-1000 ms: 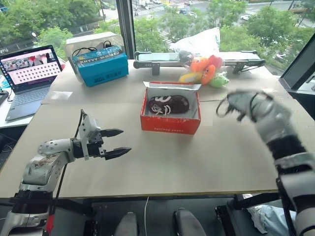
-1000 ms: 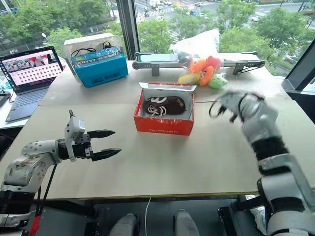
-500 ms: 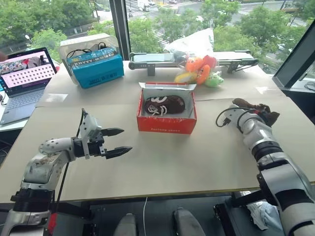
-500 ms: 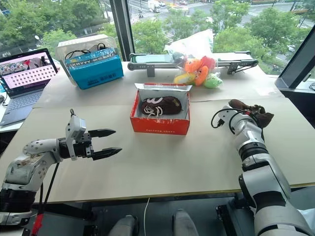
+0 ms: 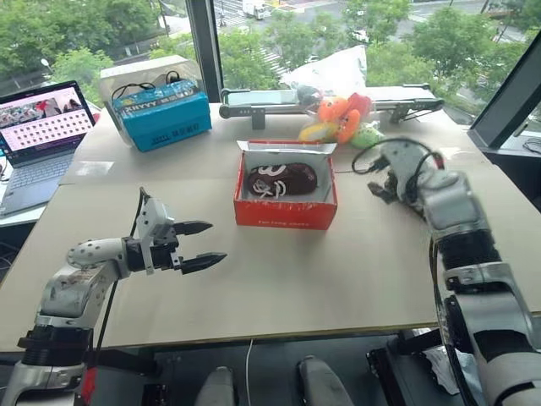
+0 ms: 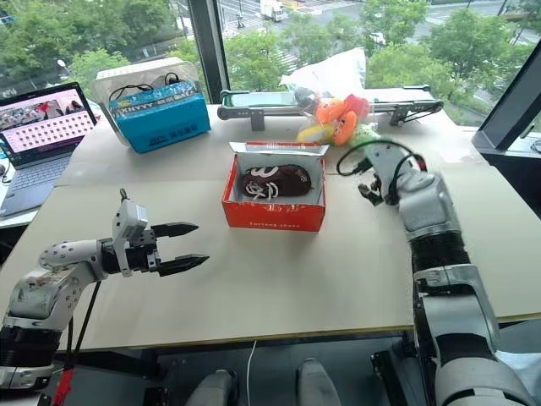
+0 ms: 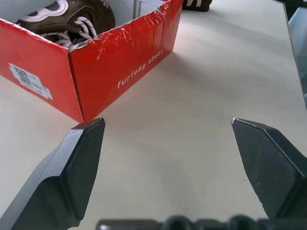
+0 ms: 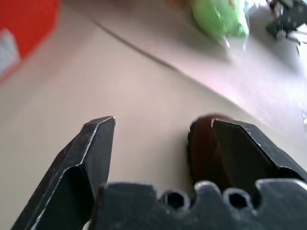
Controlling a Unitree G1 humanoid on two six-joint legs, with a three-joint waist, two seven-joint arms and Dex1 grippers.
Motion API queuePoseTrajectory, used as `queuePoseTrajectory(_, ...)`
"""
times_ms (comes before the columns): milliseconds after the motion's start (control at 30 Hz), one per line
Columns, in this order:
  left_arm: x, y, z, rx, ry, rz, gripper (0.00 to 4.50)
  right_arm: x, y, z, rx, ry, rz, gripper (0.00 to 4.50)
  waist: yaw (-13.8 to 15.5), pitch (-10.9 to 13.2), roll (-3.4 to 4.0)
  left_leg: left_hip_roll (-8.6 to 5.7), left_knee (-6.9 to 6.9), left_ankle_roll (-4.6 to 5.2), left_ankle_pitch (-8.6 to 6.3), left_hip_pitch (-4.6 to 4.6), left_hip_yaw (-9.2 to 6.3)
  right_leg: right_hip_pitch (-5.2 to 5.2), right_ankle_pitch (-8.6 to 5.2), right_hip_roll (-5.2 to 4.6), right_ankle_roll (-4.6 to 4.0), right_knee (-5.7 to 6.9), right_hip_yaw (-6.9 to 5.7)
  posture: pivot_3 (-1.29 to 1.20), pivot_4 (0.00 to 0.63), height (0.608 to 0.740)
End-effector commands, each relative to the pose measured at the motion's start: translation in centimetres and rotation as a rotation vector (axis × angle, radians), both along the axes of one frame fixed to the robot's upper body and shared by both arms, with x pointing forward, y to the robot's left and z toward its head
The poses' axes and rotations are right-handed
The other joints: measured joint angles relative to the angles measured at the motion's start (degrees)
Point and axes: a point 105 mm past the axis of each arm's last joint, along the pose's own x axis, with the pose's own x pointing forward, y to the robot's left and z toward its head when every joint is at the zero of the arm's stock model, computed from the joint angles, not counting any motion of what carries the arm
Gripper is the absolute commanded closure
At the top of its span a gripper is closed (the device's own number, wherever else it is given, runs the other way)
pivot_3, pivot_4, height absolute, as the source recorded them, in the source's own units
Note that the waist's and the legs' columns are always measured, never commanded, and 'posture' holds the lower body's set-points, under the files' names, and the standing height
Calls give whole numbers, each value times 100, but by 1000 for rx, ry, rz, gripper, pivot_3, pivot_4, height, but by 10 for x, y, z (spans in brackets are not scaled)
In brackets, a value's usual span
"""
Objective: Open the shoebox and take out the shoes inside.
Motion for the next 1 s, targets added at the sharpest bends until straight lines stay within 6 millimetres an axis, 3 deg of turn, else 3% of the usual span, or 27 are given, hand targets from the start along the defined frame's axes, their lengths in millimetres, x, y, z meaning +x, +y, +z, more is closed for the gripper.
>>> queuePoseTrajectory(33, 0, 1, 12, -1, -47, 0, 0, -19, 46, 61, 30, -118, 264, 635, 18, 0, 1, 0, 0, 0, 0, 1, 0, 0, 0, 0, 0, 1, 0, 0, 150, 715)
queuePoseTrajectory(200, 1, 0, 12, 0, -48, -2, 0, -23, 101, 57, 62, -63, 526, 635, 25, -1, -2, 4, 0, 0, 0, 7, 2, 7, -1, 3, 0, -2, -2, 0, 150, 715)
queuePoseTrajectory(300, 1, -1, 12, -2, -49, -3, 0, -8, 115, 40, 22, -21, 570, 635, 38, -1, -2, 4, 0, 0, 0, 6, 4, 7, 0, 1, -1, -3, -2, 0, 150, 715)
queuePoseTrajectory(400, -1, -1, 12, -5, -50, 0, 0, 10, 120, 12, -64, 41, 573, 635, 68, -1, -2, 2, 0, 0, 0, -1, 3, 1, 6, 0, -11, -2, -4, 0, 150, 715)
queuePoseTrajectory(533, -3, 1, 12, -6, -51, 11, 0, 25, 121, -6, -165, 63, 566, 635, 66, -1, -2, 0, 0, -1, 0, -11, 2, -5, 24, -2, -41, -8, -6, 0, 150, 715)
queuePoseTrajectory(767, -7, 4, 13, -3, -52, 31, 0, 36, 119, -9, -232, 63, 539, 635, 22, 0, -1, 2, 0, -1, 0, -6, 2, -8, 25, 0, -42, 0, -6, 0, 150, 715)
queuePoseTrajectory(1000, -10, 6, 12, -3, -48, 45, 0, 37, 105, -3, -185, 66, 513, 635, 29, 0, -1, 2, 0, -1, 0, -5, 1, -7, 25, 0, -42, 1, -6, 0, 150, 715)
